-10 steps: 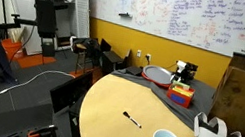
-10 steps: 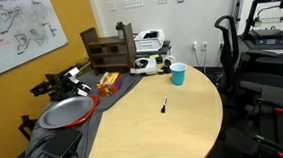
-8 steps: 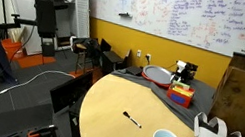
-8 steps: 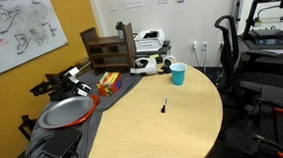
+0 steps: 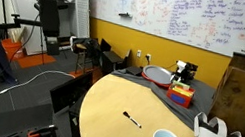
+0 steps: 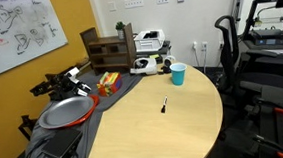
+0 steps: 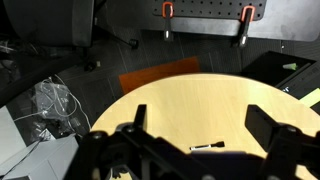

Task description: Take the marker from the table and place it in the blue cup

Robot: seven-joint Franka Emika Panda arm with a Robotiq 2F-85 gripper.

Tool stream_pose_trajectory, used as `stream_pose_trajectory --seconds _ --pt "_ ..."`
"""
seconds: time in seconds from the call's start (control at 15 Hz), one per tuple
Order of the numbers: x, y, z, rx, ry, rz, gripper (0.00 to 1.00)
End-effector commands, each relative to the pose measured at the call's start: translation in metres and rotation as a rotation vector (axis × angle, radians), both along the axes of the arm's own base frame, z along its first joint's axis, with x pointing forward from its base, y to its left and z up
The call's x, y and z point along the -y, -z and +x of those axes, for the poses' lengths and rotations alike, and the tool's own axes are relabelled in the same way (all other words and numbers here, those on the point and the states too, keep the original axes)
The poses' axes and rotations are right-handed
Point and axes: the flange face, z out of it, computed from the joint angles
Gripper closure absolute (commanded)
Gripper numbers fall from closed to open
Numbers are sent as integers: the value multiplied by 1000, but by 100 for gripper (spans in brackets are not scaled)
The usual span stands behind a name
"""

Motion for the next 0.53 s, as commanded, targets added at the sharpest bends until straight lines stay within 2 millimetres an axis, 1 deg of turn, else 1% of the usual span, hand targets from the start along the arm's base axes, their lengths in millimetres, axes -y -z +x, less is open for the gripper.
stream_pose_trajectory --seconds 0.0,0.33,0.47 --pt "-5 -1 14 114 11 -24 0" --pt "-13 0 42 316 81 -4 0" --pt "-15 2 58 411 158 29 0"
